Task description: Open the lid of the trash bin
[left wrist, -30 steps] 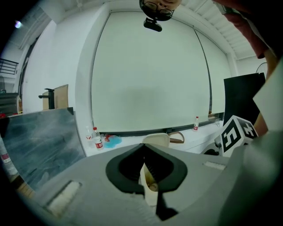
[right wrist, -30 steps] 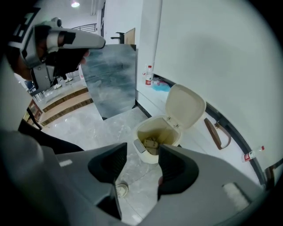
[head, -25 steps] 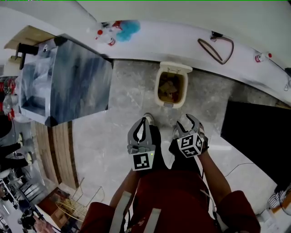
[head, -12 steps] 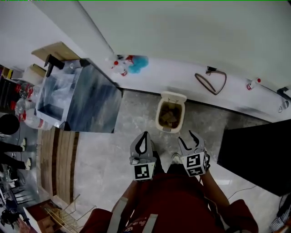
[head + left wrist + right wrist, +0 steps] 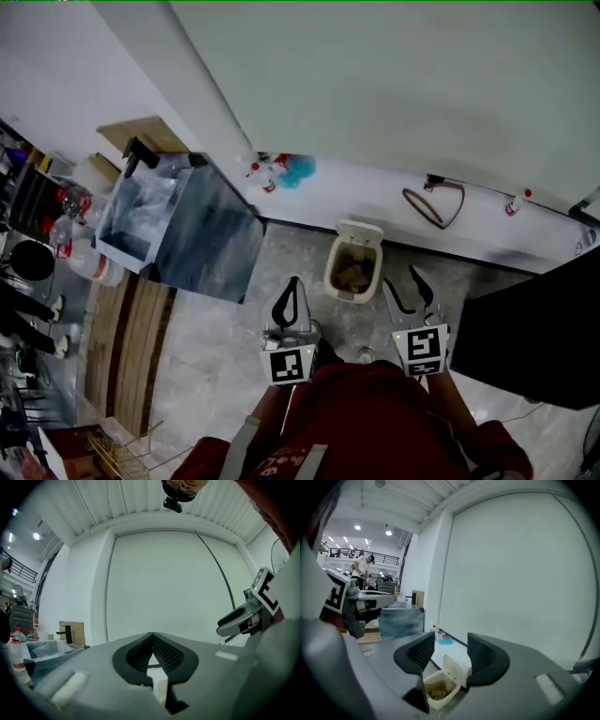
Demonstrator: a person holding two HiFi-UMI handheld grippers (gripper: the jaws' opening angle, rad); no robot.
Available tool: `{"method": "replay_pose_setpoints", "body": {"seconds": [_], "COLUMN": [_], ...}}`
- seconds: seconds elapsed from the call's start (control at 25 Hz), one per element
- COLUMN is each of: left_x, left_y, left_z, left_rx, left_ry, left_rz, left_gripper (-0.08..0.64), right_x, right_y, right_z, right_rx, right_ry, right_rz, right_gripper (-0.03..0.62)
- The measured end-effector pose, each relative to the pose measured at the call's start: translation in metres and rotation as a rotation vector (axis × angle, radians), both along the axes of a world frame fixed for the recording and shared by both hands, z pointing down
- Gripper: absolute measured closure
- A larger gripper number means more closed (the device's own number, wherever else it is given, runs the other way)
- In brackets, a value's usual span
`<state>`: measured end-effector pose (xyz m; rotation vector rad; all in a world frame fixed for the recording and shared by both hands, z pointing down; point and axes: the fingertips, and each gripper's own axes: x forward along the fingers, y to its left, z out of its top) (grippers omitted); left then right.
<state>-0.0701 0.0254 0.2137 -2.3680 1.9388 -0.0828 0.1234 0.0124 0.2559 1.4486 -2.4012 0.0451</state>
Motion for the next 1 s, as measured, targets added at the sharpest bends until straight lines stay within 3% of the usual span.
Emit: {"method": "replay_pose_setpoints", "body": {"seconds": [0.24, 0.36, 0.52, 1.0], "left_x": [0.010, 0.008, 0.008, 0.016], "left_y": [0.002, 0.005, 0.010, 0.014], "left_z": [-0.052, -0.069, -0.099, -0.097], "left_rx": [0.085, 0.090, 0.151, 0.162], "left_ry": [0.025, 0.046, 0.004, -0.009], "left_rz": [-0.004, -0.019, -0.010, 0.001], "left_gripper": [0.555, 0.555, 0.555, 0.555], "right_x": [0.033, 0.046, 0.059, 0.067], "right_y": [-0.007, -0.005, 0.000, 0.009], "right_z": [-0.079, -0.114, -0.149, -0.156], "right_rx": [0.188, 0.287, 0.373, 0.387], "right_ry": [-0.074, -0.107, -0.134, -0.131], "right_rz": [0.054, 0.083, 0.109, 0.133], "right_gripper": [0.376, 0.377, 0.378, 0.408]}}
